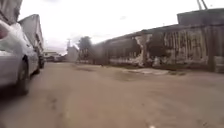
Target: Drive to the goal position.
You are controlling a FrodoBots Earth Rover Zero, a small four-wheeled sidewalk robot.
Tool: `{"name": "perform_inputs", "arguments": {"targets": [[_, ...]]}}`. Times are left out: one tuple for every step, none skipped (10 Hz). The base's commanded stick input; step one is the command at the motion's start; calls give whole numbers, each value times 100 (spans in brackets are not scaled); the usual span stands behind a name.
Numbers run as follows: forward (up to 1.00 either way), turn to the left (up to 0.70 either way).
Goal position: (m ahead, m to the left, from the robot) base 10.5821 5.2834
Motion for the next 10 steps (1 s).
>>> {"name": "perform_inputs", "arguments": {"targets": [[50, 14], [50, 0], [50, 0], [50, 0], [50, 0], [50, 0], [50, 0], [50, 0], [50, 0], [50, 0]]}}
